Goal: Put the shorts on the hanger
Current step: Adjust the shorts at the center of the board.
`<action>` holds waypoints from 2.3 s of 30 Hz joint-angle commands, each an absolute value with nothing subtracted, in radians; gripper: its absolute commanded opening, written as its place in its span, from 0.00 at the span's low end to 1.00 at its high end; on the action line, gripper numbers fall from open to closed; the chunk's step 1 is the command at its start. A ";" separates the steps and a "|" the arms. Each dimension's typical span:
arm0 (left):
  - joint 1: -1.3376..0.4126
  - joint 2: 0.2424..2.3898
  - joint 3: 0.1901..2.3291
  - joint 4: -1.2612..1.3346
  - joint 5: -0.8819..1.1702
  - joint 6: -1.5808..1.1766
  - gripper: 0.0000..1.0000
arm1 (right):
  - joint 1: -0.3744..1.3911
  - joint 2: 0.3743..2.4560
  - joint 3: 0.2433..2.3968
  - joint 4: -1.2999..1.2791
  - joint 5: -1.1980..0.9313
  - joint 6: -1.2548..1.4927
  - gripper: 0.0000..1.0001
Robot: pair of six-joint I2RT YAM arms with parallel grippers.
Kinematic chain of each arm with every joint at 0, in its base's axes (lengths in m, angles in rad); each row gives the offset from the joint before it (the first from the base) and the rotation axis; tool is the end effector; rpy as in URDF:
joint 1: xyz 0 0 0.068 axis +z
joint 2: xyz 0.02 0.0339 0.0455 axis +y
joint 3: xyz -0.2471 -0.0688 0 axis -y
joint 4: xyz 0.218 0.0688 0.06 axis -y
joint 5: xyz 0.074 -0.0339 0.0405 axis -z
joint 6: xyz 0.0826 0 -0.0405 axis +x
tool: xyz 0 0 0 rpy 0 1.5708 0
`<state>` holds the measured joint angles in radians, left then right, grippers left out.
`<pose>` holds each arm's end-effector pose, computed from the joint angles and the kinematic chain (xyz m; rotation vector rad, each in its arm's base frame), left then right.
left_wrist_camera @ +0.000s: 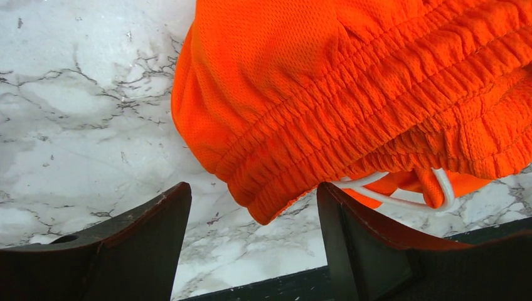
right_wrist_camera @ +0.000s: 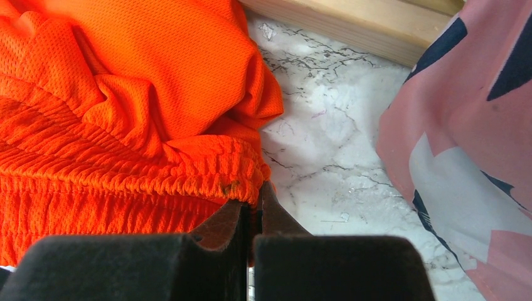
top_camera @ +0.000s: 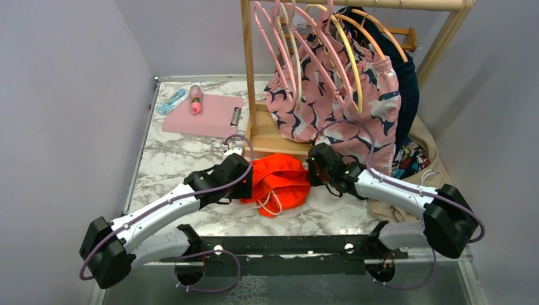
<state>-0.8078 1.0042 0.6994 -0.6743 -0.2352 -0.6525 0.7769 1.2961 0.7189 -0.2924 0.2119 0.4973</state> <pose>0.1517 -0.1308 0.1857 0.1056 2.5330 -0.2920 0.2035 0.1757 0.1644 -0.2459 2.4278 0.3220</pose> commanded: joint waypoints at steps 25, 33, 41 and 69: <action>-0.887 1.143 0.670 -0.652 -0.533 -0.816 0.32 | 0.772 1.255 0.725 -0.276 0.143 0.481 0.01; -0.885 1.042 0.729 -0.696 -0.587 -0.760 0.00 | 0.771 1.186 0.744 -0.310 -0.014 0.371 0.01; -0.885 0.744 0.914 -0.756 -0.637 -0.625 0.00 | 0.828 1.070 0.847 -0.417 0.013 0.211 0.01; -0.885 0.719 1.680 -0.609 -0.382 -0.165 0.00 | 1.026 1.072 1.723 -0.562 -0.011 -0.024 0.01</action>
<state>-0.8860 0.7288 1.6878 -0.6991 -0.4316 -0.2173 1.0286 1.0851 1.7576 -0.5507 0.0299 0.0048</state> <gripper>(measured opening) 0.027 0.027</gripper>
